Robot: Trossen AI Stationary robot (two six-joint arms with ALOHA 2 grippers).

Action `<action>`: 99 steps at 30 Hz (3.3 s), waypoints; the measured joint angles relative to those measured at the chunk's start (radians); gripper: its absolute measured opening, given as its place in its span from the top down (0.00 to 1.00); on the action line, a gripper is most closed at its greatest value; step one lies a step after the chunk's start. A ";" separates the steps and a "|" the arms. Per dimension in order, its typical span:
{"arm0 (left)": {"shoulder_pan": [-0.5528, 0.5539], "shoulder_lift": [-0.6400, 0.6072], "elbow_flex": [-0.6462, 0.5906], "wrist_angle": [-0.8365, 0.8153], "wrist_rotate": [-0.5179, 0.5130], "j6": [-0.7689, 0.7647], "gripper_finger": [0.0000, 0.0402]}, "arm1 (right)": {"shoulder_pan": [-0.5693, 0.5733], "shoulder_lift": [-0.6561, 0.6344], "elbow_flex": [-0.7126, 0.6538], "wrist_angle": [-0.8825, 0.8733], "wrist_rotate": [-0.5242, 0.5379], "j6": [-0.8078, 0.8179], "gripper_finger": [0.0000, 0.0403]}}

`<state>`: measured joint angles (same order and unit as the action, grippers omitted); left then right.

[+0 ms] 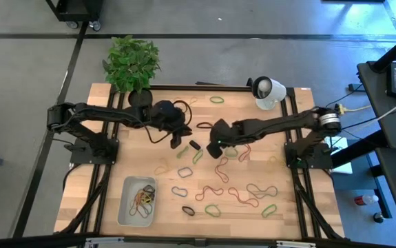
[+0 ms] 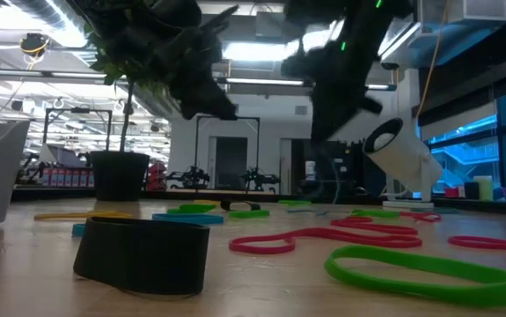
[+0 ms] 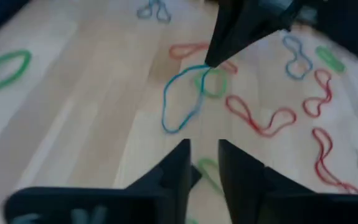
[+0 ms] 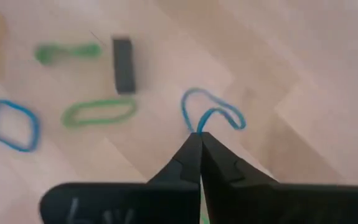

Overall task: Pick and place rubber bands into bin
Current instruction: Put the blue rubber band into the bin

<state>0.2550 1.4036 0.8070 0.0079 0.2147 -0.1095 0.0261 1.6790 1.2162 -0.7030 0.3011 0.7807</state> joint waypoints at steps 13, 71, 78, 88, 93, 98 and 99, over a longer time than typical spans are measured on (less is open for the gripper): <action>-0.037 0.000 0.098 0.230 0.001 0.115 0.51 | -0.002 -0.094 0.001 0.490 0.021 -0.317 1.00; -0.399 0.002 0.591 -0.900 -0.585 -0.284 0.99 | 0.029 -0.205 -0.081 0.001 0.095 -0.447 0.69; -0.611 0.002 0.729 -1.171 -0.559 -0.833 0.99 | 0.022 -0.208 -0.260 0.229 -0.071 -0.476 0.69; -0.850 0.003 0.650 -1.244 -0.458 -1.418 0.99 | 0.022 -0.208 -0.324 0.292 -0.093 -0.471 0.69; -0.904 0.006 0.572 -1.232 -0.360 -1.579 0.99 | 0.022 -0.208 -0.324 0.294 -0.093 -0.471 0.69; -0.942 0.006 0.491 -1.192 -0.292 -1.648 0.99 | 0.022 -0.208 -0.324 0.293 -0.093 -0.471 0.69; -0.946 0.006 0.474 -1.173 -0.285 -1.657 0.99 | 0.022 -0.208 -0.324 0.293 -0.093 -0.472 0.69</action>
<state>-0.6908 1.4097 1.2811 -1.1655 -0.0706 -1.7666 0.0479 1.4708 0.8925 -0.4101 0.2081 0.3087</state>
